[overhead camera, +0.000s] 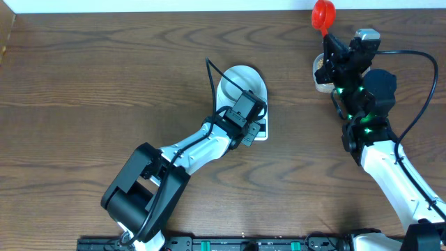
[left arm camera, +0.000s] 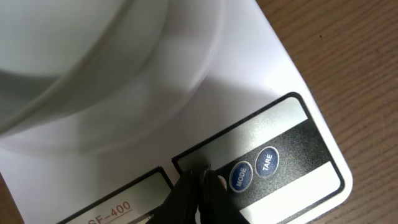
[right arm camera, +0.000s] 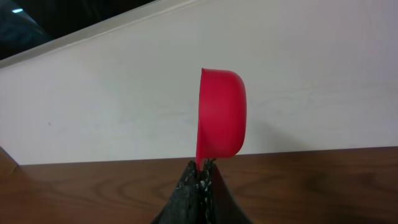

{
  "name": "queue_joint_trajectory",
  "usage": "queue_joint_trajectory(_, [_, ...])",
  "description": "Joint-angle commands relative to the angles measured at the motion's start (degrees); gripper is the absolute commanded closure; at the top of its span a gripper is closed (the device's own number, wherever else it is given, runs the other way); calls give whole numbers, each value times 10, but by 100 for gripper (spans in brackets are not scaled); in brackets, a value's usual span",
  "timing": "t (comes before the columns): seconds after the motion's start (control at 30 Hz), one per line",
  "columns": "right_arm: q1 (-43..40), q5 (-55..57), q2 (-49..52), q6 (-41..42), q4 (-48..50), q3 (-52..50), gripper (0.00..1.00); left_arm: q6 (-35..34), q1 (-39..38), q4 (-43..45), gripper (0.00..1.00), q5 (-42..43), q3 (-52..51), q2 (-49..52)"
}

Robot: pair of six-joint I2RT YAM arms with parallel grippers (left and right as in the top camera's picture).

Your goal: Scoop item into bowl and weigh 50g on scale

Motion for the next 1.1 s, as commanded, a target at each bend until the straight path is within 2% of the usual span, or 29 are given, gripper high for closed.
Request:
queue_joint_trajectory(0.0, [-2, -2, 1, 3, -4, 16, 99, -9, 1, -7, 93, 10, 9, -5])
queue_joint_trajectory(0.47, [-2, -2, 1, 3, -4, 16, 99, -10, -1, -9, 93, 28, 5, 13])
queue_joint_trajectory(1.07, [-2, -2, 1, -3, -15, 16, 99, -61, 18, -9, 93, 24, 4, 41])
